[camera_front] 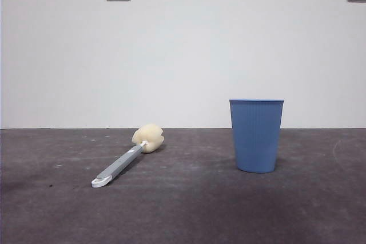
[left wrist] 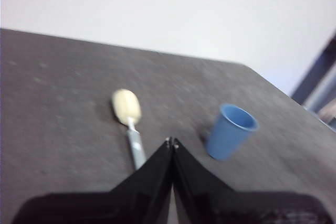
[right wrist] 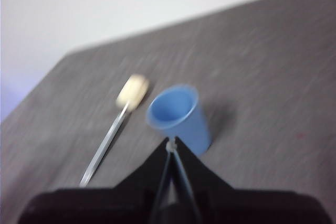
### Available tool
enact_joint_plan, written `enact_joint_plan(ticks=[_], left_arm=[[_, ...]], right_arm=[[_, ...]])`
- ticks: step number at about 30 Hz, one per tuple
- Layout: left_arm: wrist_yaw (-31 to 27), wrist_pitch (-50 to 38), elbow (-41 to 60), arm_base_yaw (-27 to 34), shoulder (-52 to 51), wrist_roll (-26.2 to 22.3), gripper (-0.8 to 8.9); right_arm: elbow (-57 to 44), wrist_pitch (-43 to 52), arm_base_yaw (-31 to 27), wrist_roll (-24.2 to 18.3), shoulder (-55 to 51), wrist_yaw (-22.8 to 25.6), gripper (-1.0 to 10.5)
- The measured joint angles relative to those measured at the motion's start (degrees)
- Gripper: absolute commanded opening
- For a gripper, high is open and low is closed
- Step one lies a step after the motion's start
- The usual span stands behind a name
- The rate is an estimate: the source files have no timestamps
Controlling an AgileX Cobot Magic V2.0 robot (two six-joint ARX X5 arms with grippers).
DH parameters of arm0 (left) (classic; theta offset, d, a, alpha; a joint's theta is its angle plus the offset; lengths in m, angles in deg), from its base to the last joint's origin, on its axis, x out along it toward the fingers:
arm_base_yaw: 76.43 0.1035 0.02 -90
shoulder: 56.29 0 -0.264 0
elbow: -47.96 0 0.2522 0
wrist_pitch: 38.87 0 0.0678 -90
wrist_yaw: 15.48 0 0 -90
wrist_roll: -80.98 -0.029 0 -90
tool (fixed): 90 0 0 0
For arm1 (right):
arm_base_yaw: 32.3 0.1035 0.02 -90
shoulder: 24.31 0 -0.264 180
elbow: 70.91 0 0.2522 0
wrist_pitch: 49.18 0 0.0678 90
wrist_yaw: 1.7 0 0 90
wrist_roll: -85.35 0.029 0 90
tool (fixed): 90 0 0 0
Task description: Pick up the cup brush,pick up the cup,insert the brush into the cup,clean the cup,put the cup brush back,put the cup back to the fixed position on the table
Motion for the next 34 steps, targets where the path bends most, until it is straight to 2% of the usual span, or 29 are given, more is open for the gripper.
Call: enact_joint_plan(ticks=[3, 9, 14, 19, 20, 21, 24, 26, 27, 34], left_arm=[[4.0, 5.2, -4.4, 0.0, 2.7, -2.1, -0.07], [9.0, 18.4, -11.8, 0.0, 8.4, -8.2, -0.07], [9.3, 29.3, -16.0, 0.0, 11.5, -14.8, -0.07], [9.3, 32.1, -16.4, 0.0, 11.9, -18.0, 0.05], [9.3, 32.1, -16.4, 0.0, 11.9, -18.2, 0.23], [9.3, 32.2, -16.4, 0.0, 11.9, -18.2, 0.86], [9.3, 32.8, -16.4, 0.0, 11.9, -17.9, 3.58], [9.3, 32.8, -16.4, 0.0, 11.9, -17.6, 4.51], [9.3, 32.8, -16.4, 0.0, 11.9, -17.2, 4.48], [9.3, 32.4, -16.4, 0.0, 12.8, -16.4, 4.48]], right_arm=[[6.1, -9.1, 0.8, -5.1, 3.3, -1.6, -0.1], [14.4, -21.6, 3.9, -11.9, 7.3, -1.6, -0.1], [15.8, -31.0, 5.9, -15.1, 8.0, -1.5, -0.1], [15.8, -32.2, 6.2, -16.1, 8.1, -1.6, 0.1], [15.8, -32.2, 6.2, -16.2, 8.1, -1.5, 0.3], [15.8, -32.2, 6.2, -16.3, 8.1, -1.5, 0.9], [15.8, -32.2, 6.2, -16.4, 8.1, -1.6, 3.7], [15.8, -32.2, 6.2, -16.4, 8.1, -1.5, 5.1], [15.8, -32.2, 6.2, -16.3, 8.1, -1.5, 5.5], [15.8, -32.2, 6.2, -15.7, 8.1, -1.6, 5.4]])
